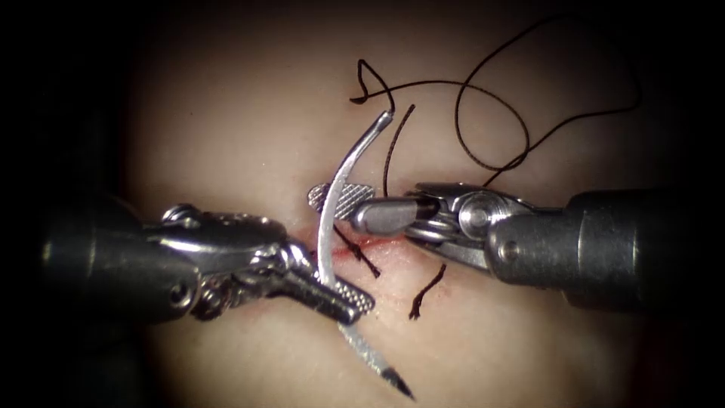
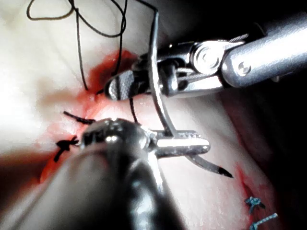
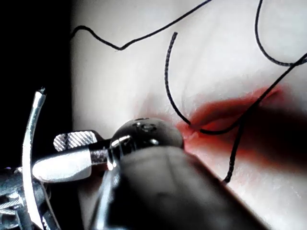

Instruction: Wound Closure

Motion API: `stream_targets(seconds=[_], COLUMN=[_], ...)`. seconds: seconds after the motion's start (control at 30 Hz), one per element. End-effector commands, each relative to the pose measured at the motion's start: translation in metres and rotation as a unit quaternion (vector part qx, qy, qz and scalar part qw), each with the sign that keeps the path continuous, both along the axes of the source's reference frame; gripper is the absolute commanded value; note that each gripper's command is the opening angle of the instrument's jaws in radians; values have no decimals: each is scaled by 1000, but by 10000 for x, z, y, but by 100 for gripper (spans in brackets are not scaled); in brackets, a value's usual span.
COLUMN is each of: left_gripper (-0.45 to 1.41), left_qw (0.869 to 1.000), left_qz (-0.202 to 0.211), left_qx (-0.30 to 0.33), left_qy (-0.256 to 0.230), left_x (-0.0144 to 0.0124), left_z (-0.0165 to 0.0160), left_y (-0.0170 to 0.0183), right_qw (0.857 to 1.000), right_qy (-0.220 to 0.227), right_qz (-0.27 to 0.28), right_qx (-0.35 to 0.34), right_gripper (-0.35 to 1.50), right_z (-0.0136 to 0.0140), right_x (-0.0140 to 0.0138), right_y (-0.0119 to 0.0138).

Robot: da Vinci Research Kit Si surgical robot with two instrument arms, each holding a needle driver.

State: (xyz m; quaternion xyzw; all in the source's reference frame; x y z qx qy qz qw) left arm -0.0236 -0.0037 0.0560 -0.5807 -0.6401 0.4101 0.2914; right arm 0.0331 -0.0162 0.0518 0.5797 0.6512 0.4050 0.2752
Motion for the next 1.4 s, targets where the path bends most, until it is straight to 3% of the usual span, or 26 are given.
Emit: stream_targets(seconds=[0.03,0.1,0.27,0.33,0.37,0.43,0.63,0.67,0.7,0.77,0.8,0.87,0.93,1.0,1.07,1.17,1.27,1.33,1.4], left_gripper=[-45,-45,-45,-45,-45,-45,-45,0,24,34,63,103,89,105,110,115,121,121,118], left_qw=[1000,1000,1000,1000,1000,1000,1000,1000,1000,999,999,998,996,994,993,997,998,995,989], left_qz=[4,10,14,20,20,23,23,24,26,36,42,65,87,105,107,69,18,-4,-22], left_qx=[1,4,6,8,8,9,9,8,7,5,0,-17,-30,-44,-46,-35,-48,-63,-76], left_qy=[0,1,1,2,1,2,2,2,2,3,2,0,0,-1,1,2,41,82,123], left_x=[-4,-5,-6,-5,-5,-6,-7,-8,-9,-10,-9,-7,-4,-1,1,3,5,8,11], left_z=[4,3,2,2,2,3,5,6,8,12,14,17,20,23,28,35,37,36,36], left_y=[-2,-3,-5,-5,-5,-5,-4,-1,1,8,11,19,27,36,45,55,66,72,78], right_qw=[1000,1000,1000,1000,1000,1000,1000,1000,999,999,999,997,990,978,962,935,896,856,828], right_qy=[1,2,4,5,5,6,13,14,16,14,13,5,-98,-191,-255,-329,-407,-480,-527], right_qz=[2,5,11,13,12,10,-13,-16,-30,-28,-27,-18,-9,-11,-3,16,14,5,-2], right_qx=[0,2,21,24,22,19,22,20,9,-25,-45,-72,-97,-86,-94,-130,-177,-192,-191], right_gripper=[74,91,84,66,42,-35,-35,-35,-35,-35,-35,-35,-35,-35,-35,-35,-35,-35,-35], right_z=[1,-1,-16,-20,-22,-24,-31,-32,-35,-39,-40,-43,-45,-50,-53,-61,-69,-73,-77], right_x=[13,17,19,20,21,22,26,26,25,21,18,13,8,3,-1,-4,-6,-7,-7], right_y=[4,7,13,14,14,13,16,18,21,25,28,33,41,50,57,69,78,85,89])
